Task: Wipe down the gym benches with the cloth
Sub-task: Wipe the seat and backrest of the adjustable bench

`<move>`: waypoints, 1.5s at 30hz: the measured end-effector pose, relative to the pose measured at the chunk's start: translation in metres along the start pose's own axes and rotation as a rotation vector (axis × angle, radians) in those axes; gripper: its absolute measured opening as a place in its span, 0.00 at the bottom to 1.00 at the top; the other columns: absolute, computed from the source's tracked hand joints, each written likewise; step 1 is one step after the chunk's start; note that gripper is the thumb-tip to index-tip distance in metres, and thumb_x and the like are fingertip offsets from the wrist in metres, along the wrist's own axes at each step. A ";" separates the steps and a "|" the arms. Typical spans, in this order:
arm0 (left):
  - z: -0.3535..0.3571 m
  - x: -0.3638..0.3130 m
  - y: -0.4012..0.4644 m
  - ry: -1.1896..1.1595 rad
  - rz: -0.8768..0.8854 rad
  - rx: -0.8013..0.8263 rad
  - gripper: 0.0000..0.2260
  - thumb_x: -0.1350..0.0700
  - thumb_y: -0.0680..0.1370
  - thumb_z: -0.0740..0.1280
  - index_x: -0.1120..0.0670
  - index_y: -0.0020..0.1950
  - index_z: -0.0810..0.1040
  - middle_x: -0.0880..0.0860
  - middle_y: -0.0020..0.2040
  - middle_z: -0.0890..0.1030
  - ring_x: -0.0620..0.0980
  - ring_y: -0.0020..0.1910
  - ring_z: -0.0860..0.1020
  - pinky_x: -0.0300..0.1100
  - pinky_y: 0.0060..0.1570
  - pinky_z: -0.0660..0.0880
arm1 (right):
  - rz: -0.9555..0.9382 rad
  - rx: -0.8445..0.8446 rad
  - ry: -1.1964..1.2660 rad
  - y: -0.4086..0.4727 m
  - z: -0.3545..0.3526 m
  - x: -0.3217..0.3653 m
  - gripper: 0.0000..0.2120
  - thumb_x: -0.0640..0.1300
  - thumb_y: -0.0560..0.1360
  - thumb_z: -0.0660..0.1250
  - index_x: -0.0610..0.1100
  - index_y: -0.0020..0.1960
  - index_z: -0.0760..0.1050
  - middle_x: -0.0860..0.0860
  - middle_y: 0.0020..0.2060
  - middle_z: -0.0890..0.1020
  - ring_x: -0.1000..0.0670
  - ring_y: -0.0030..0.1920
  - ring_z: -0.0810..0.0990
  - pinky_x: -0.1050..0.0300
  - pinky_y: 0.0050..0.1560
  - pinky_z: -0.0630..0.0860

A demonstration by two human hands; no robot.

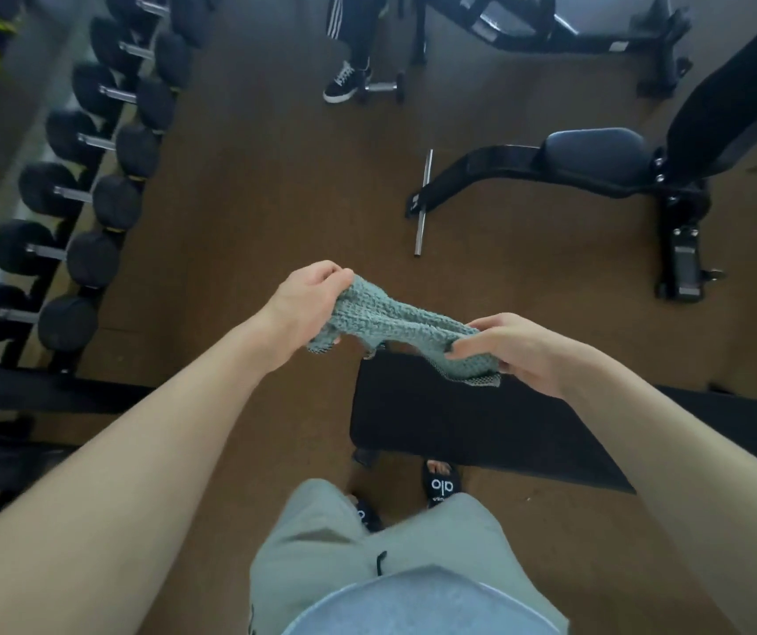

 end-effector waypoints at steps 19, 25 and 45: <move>-0.183 0.038 0.150 0.419 0.050 0.319 0.04 0.52 0.80 0.69 0.47 0.54 0.78 0.49 0.51 0.82 0.48 0.52 0.81 0.48 0.54 0.81 | -0.098 -0.283 0.387 0.104 0.100 0.141 0.21 0.35 0.77 0.72 0.47 0.34 0.63 0.55 0.29 0.77 0.59 0.32 0.79 0.65 0.33 0.71; -0.243 0.045 0.198 0.341 0.032 0.316 0.03 0.51 0.78 0.70 0.48 0.51 0.80 0.50 0.50 0.84 0.50 0.53 0.82 0.54 0.59 0.79 | -0.117 -0.513 0.617 0.127 0.133 0.171 0.15 0.29 0.74 0.70 0.45 0.40 0.69 0.51 0.37 0.80 0.57 0.32 0.79 0.66 0.31 0.73; -0.200 -0.076 0.286 0.940 0.351 0.458 0.19 0.56 0.74 0.75 0.45 0.59 0.72 0.53 0.58 0.68 0.53 0.45 0.80 0.42 0.34 0.80 | -0.108 -0.792 0.223 0.154 0.054 0.208 0.05 0.42 0.73 0.77 0.49 0.47 0.84 0.54 0.38 0.83 0.55 0.39 0.80 0.65 0.39 0.77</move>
Point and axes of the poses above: each hand's wrist, its own y-axis towards the middle knuckle, its own z-axis out of the palm, x = y × z, the point moved 7 cm from there along y, towards the middle knuckle
